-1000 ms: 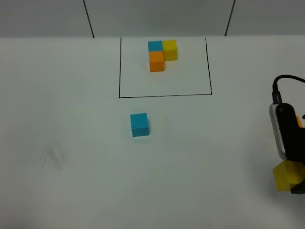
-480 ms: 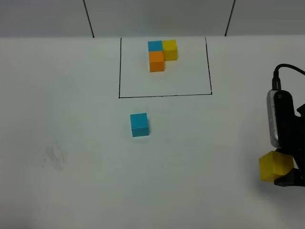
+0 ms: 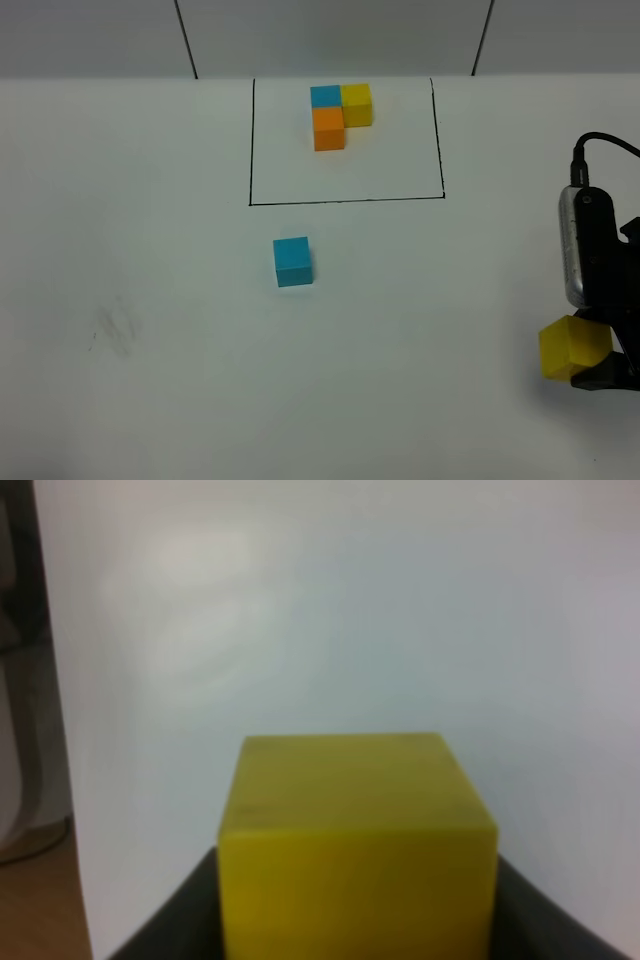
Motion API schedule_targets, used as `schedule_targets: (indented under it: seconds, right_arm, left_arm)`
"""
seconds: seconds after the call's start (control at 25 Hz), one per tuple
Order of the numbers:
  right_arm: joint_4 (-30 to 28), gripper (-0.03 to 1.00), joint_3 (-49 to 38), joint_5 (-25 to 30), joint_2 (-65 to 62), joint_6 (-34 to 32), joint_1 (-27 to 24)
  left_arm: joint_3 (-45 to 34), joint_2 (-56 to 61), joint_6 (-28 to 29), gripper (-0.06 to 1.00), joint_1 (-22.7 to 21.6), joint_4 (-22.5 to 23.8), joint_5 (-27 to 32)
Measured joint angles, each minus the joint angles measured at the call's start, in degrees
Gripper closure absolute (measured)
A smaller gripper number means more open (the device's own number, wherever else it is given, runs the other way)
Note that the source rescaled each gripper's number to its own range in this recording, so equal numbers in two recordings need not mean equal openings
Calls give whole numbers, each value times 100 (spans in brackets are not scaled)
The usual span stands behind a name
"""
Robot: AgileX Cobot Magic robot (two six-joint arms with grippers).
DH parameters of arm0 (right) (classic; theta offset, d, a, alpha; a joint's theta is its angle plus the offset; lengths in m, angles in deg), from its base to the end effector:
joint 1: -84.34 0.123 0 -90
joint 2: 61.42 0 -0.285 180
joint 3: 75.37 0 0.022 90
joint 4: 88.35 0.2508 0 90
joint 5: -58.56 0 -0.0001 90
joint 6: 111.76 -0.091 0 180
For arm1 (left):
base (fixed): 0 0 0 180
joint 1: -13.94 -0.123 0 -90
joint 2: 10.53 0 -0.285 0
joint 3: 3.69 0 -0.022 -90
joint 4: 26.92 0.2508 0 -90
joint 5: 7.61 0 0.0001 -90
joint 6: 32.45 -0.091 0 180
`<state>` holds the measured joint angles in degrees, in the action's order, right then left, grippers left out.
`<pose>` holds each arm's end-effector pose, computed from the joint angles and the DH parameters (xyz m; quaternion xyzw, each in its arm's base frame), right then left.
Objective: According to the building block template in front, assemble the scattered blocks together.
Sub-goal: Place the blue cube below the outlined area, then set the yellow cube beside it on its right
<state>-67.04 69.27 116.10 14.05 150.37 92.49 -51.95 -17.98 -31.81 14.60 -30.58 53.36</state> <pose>0.1850 0.0547 0.2460 -0.6345 0.7484 0.0721 0.1790 -0.0067 -0.0050 0.2786 0.0016 0.8507 -0.0378 0.5242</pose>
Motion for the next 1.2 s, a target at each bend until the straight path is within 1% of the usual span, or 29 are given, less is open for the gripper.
schedule_targets:
  seconds: [0.2,0.52,0.68,0.8,0.96,1.08,1.2]
  right_arm:
    - [6,43,0,8,0,-14,0]
    - [138,43,0,169,0,-294,0]
    - [138,43,0,-136,0,-482,0]
    - [8,43,30,-275,6,-638,0]
    - [-279,43,410,-149,165,-813,0]
    - [-361,43,847,82,456,-836,24]
    - [-504,43,1309,192,859,-862,249]
  left_arm:
    - [0,0,0,94,0,0,0]
    - [0,0,0,94,0,0,0]
    - [0,0,0,94,0,0,0]
    - [0,0,0,94,0,0,0]
    - [0,0,0,94,0,0,0]
    - [0,0,0,94,0,0,0]
    - [0,0,0,94,0,0,0]
